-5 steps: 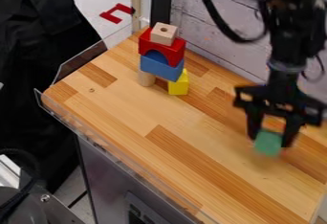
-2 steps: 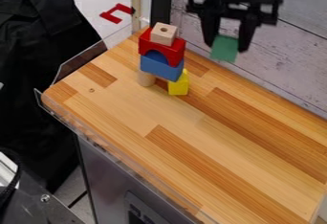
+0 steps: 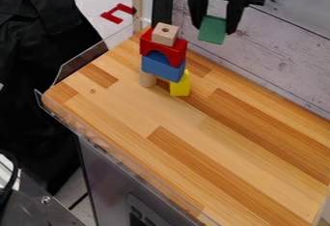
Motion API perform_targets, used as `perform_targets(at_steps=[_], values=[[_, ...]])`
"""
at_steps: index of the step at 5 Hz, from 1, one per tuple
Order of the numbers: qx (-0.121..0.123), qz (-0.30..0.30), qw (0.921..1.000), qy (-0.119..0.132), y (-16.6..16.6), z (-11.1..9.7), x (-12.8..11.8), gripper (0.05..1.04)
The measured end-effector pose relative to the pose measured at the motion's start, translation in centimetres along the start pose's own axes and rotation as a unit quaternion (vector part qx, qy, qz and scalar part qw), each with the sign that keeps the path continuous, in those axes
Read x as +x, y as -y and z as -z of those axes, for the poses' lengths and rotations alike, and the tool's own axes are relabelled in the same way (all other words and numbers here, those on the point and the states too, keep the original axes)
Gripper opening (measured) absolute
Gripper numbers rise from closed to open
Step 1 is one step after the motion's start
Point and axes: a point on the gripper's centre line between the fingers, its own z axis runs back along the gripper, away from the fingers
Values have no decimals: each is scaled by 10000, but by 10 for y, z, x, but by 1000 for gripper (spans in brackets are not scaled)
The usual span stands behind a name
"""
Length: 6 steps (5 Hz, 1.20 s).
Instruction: Put the green triangle on top of the cube with a hole
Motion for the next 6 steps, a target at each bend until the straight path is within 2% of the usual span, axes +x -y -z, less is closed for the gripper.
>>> perform_targets(at_steps=[2, 4, 5, 6], values=[[-2, -180, 9997, 171, -21, -13, 6, 561], [-101, -342, 9994, 34, -44, -8, 4, 561], [-161, -311, 9994, 75, -50, -8, 7, 561], [-179, -270, 9995, -39, -54, 0, 7, 561]])
